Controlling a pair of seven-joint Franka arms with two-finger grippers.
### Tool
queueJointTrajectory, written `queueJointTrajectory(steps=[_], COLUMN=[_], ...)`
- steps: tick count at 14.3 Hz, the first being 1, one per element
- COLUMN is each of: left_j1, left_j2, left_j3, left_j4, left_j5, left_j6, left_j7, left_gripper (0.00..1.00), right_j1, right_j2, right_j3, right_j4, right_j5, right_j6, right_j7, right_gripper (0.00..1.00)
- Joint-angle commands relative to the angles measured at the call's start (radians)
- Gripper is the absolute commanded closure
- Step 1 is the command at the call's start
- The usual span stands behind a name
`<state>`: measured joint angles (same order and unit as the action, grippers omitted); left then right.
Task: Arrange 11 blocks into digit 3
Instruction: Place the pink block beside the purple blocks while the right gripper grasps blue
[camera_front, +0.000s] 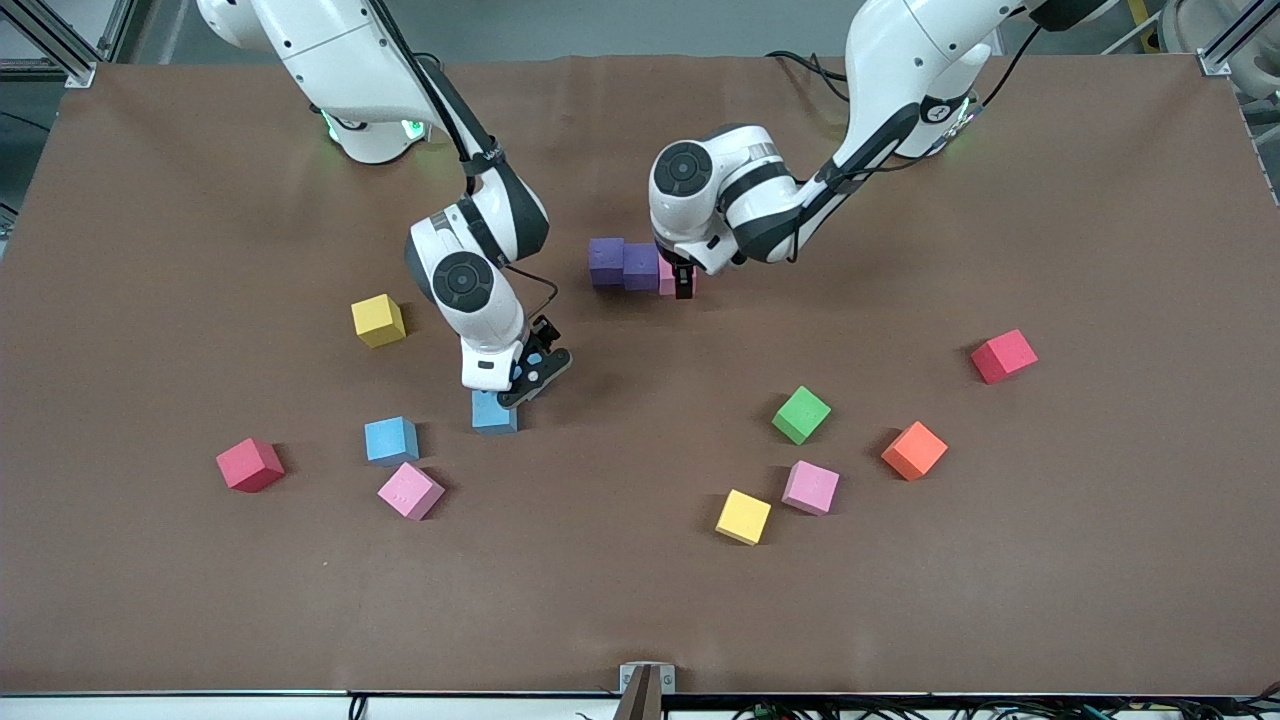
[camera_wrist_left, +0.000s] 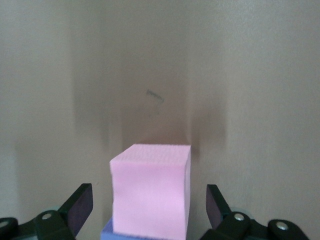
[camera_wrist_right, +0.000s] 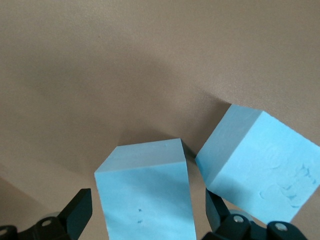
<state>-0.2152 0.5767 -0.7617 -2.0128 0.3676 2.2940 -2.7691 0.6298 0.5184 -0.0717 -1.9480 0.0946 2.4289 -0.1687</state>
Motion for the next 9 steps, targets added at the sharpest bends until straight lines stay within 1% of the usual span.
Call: queueJointTrajectory(steps=[1,2,3,4,5,6,7,8,9], left_j1=[0.0,0.011,0.02,0.022,0.023,0.025,0.03,0.055,0.081], left_j2=[-0.061,-0.073,-0.074,-0.074,-0.072,-0.068,-0.066,-0.064,-0.063], left_j3=[-0.051,-0.065,-0.076,-0.076,-0.076,-0.076,-0.073,-0.071,-0.07], left_j4=[0.003,0.011,0.031,0.058,0.098,0.136,0.166,0.195,0.216], left_j5=[0.017,0.017,0.017,0.017,0.017,0.017,0.016,0.017,0.019], left_j6=[-0.074,-0.094,-0.125,-0.163,-0.212,-0.258,-0.302,-0.335,-0.344], left_j7=[-0.162,-0.158,-0.155,-0.15,-0.121,-0.071,-0.013,0.058,0.128], left_gripper=[0.0,0.0,0.0,0.0,0.0,0.0,0.0,0.0,0.0], right_j1=[-0.004,-0.002,-0.001,-0.001,0.004,0.013,0.022,0.034,0.048], right_j2=[0.026,0.026,0.026,0.026,0.026,0.025,0.02,0.016,0.011], right_j3=[0.003,0.003,0.004,0.004,0.004,0.004,0.004,0.007,0.009], right_j4=[0.043,0.046,0.046,0.046,0.044,0.043,0.04,0.038,0.037], right_j5=[-0.001,0.0,0.004,0.008,0.01,0.011,0.011,0.011,0.013], right_j6=[-0.013,-0.011,-0.011,-0.013,-0.013,-0.013,-0.013,-0.021,-0.028], right_j7=[-0.009,-0.003,0.0,0.002,0.008,0.044,0.108,0.185,0.252], right_gripper=[0.19,0.45,0.6,0.69,0.72,0.72,0.74,0.75,0.76])
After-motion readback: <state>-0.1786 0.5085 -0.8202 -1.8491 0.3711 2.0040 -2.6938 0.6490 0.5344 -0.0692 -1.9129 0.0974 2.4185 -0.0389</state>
